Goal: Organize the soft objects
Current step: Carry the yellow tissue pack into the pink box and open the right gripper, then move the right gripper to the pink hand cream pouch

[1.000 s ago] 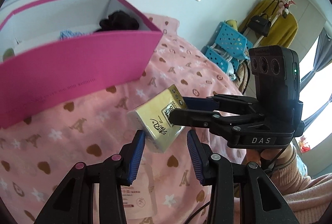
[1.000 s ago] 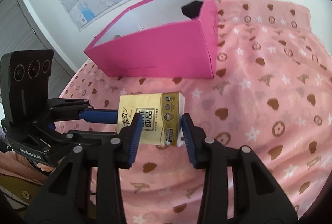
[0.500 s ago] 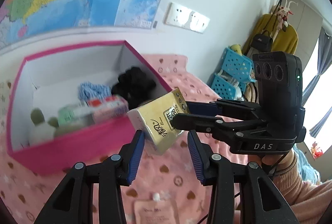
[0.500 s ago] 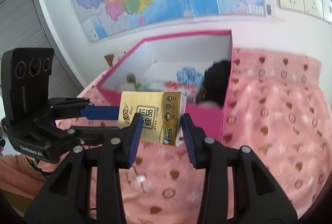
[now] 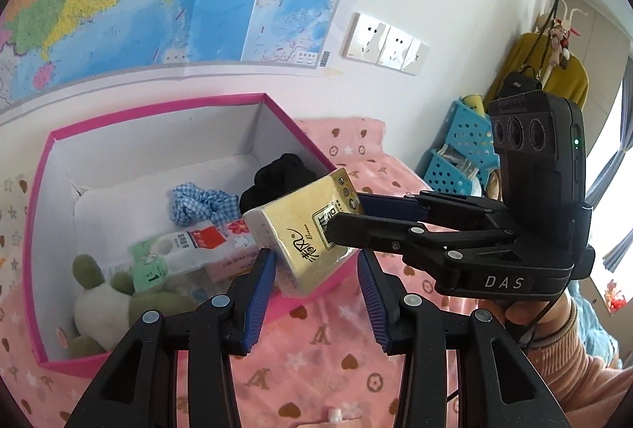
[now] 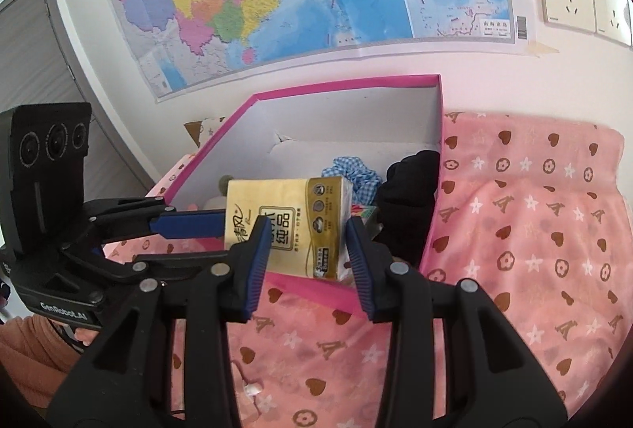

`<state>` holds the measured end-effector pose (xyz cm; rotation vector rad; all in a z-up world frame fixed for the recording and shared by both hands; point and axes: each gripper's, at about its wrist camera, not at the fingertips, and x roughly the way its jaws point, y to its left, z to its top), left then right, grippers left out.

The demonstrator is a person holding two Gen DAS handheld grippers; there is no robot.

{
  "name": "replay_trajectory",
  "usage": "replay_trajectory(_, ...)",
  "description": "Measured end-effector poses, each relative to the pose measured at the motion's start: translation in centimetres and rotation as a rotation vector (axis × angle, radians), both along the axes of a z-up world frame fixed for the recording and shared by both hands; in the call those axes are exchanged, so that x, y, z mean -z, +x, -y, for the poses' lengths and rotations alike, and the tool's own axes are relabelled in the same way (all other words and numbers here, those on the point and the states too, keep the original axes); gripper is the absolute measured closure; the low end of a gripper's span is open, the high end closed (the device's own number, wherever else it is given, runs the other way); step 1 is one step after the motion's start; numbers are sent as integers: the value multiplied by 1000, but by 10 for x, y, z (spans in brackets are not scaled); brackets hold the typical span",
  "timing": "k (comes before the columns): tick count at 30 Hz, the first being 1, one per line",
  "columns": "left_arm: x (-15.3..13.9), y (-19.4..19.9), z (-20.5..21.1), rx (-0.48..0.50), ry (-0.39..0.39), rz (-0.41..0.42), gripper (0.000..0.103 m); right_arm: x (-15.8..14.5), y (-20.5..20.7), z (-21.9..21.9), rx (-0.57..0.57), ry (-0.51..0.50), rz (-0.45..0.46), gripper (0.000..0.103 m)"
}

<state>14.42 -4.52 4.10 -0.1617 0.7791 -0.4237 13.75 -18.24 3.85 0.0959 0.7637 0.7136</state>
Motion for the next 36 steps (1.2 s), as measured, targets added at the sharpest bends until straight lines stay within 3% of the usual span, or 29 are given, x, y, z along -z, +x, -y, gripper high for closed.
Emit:
replay_trajectory(5, 8, 13, -5, -9, -24, -33, 60, 5, 9, -2, 18, -8, -22, 61)
replay_trajectory(12, 17, 26, -10, -54, 9, -55, 60, 14, 15, -11, 41, -71, -30, 61)
replay_trajectory(16, 19, 22, -17, -75, 7, -52, 60, 13, 11, -5, 54, -56, -18, 61)
replay_trajectory(23, 10, -15, -23, -95, 50, 25, 54, 5, -16, 9, 31, -4, 15, 60)
replay_trajectory(27, 8, -43, -26, -78, 66, 62, 49, 2, -41, 13, -24, 35, 25, 53)
replay_trajectory(31, 19, -70, -28, -57, 73, 43, 48, 14, -64, 12, -91, 52, -15, 53)
replay_trajectory(36, 50, -93, -28, -48, 64, -47, 48, 46, -85, 7, -133, 39, -114, 53)
